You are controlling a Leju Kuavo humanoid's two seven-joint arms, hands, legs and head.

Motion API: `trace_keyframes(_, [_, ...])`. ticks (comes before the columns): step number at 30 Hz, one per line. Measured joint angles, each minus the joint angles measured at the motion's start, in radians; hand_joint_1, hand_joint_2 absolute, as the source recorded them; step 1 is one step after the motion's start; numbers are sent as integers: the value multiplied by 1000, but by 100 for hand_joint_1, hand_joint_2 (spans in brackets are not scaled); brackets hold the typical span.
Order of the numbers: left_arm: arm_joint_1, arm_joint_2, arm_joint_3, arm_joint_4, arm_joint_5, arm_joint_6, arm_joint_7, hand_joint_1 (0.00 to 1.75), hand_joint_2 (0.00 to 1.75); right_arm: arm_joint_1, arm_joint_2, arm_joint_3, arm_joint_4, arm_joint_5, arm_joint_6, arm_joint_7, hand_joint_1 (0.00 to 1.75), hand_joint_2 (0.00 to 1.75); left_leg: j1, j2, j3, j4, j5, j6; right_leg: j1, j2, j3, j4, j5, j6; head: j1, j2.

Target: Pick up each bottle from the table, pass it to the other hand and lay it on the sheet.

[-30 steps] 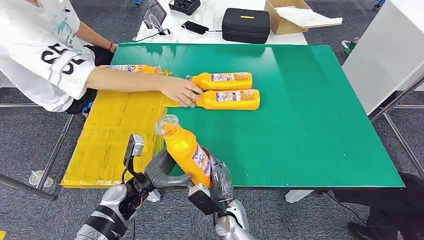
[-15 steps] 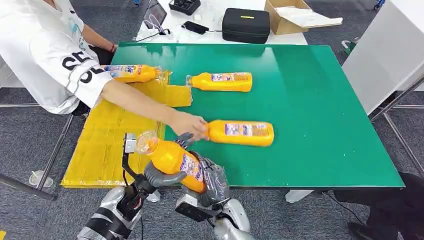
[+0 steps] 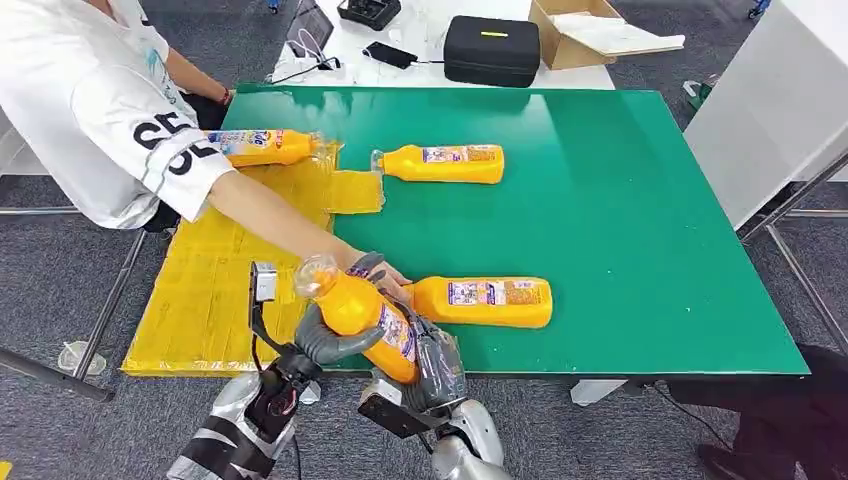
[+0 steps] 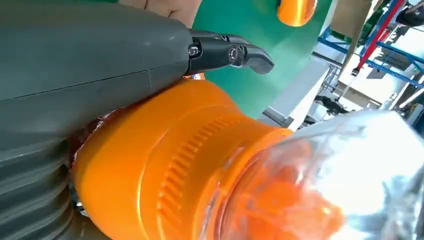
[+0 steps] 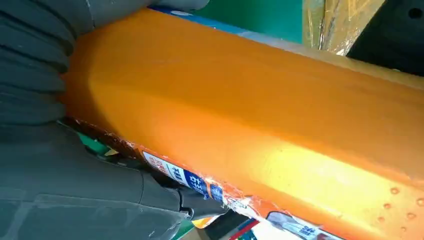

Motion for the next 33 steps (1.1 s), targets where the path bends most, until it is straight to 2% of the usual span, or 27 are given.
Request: trace_keyframes(33, [18,-14,-2,-47,-19,-28,-3,175,175,16,3,-54,-79,91,-1,42,175,175,0,0,0,0,0,0,0,0,0,0,0,0,0,0])
